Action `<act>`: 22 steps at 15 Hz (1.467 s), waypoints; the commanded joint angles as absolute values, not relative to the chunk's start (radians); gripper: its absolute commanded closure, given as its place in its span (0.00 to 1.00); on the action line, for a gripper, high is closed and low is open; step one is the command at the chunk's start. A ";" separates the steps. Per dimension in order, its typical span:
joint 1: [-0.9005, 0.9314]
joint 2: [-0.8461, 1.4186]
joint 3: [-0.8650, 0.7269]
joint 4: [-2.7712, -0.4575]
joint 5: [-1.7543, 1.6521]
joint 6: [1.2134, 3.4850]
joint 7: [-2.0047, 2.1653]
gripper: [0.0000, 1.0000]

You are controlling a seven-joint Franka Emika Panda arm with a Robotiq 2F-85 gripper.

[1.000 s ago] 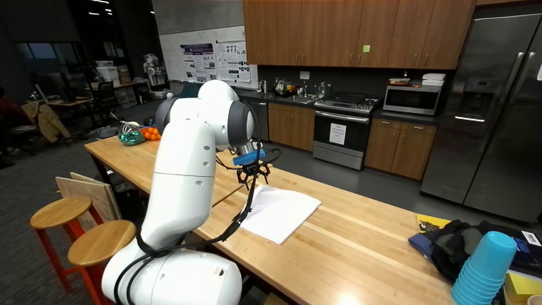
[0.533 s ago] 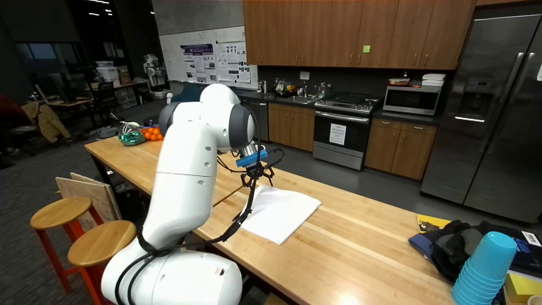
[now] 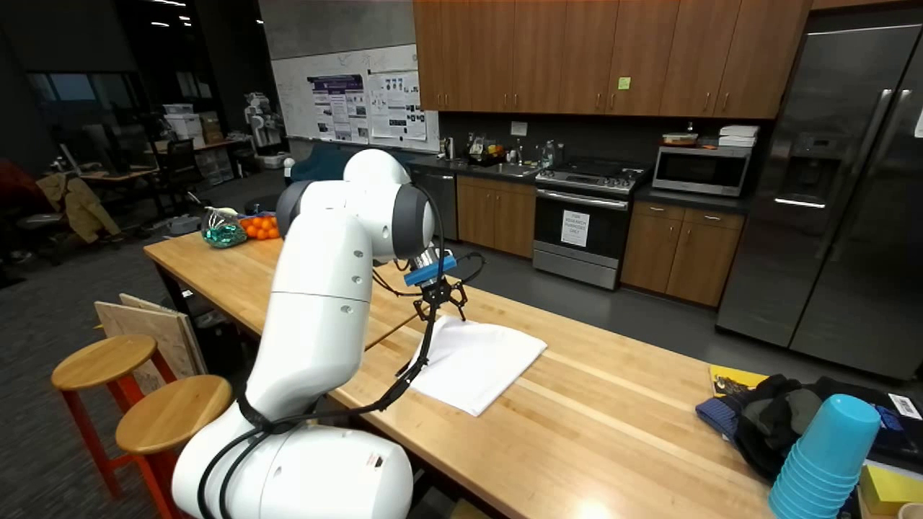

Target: Fold the white towel in half from right to left.

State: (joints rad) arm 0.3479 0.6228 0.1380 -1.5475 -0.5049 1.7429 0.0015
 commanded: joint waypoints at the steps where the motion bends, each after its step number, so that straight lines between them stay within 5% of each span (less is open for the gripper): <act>1: 0.362 0.640 0.129 -1.510 -0.511 1.731 -0.012 0.56; 7: 0.347 0.616 0.133 -1.538 -0.449 1.823 0.073 1.00; 22: 0.375 0.552 0.038 -1.776 -0.268 2.504 0.545 1.00</act>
State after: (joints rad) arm 0.3506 0.6098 0.0722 -1.6901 -0.2886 2.4125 0.4911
